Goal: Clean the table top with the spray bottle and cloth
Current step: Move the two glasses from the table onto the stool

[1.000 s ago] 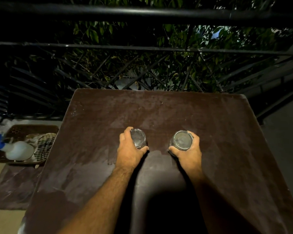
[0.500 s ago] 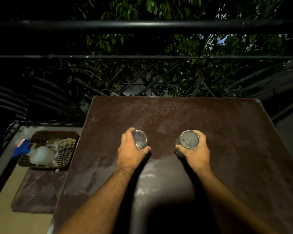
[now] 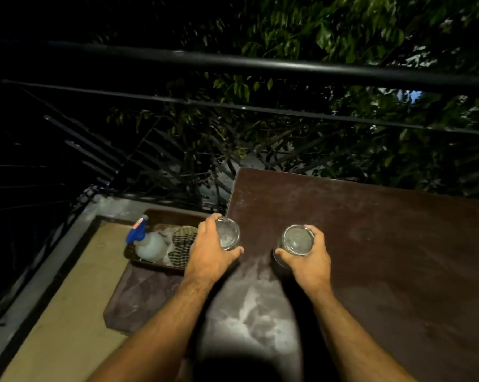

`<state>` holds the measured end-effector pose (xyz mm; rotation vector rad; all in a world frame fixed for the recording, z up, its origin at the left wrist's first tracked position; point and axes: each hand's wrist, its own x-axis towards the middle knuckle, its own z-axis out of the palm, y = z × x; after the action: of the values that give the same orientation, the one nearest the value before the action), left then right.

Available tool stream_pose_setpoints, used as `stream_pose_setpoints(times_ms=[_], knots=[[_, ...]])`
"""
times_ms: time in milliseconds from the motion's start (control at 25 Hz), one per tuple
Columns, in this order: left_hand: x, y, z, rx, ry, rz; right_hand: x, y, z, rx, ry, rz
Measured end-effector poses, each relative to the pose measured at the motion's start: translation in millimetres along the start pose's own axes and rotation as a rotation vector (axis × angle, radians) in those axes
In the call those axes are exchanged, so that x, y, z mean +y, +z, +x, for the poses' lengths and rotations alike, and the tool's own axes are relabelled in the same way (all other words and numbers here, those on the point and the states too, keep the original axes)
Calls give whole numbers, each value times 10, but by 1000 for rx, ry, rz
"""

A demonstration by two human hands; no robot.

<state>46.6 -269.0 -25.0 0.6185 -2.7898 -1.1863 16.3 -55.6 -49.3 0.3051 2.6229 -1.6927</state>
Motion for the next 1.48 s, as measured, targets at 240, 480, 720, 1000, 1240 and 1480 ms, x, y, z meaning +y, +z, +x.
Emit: stream_pose_setpoints(times_ms=[240, 480, 720, 1000, 1240, 1480], knots=[[-868, -773, 152, 48, -73, 44, -479, 1209, -341, -152, -48, 21], [-1545, -1301, 144, 76, -138, -21, -642, 2071, -649, -252, -49, 1], [-2224, -1342, 105, 67, -227, 25, -497, 2611, -938, -285, 35, -14], [-2971, -1044, 74, -72, -135, 129, -100, 2908, -1211, -308, 130, -58], [-3196, -947, 99, -101, -217, 141, 215, 3099, -1325, -304, 210, -89], [-3408, -733, 160, -95, -247, 68, 524, 3176, -1414, -268, 277, -104]])
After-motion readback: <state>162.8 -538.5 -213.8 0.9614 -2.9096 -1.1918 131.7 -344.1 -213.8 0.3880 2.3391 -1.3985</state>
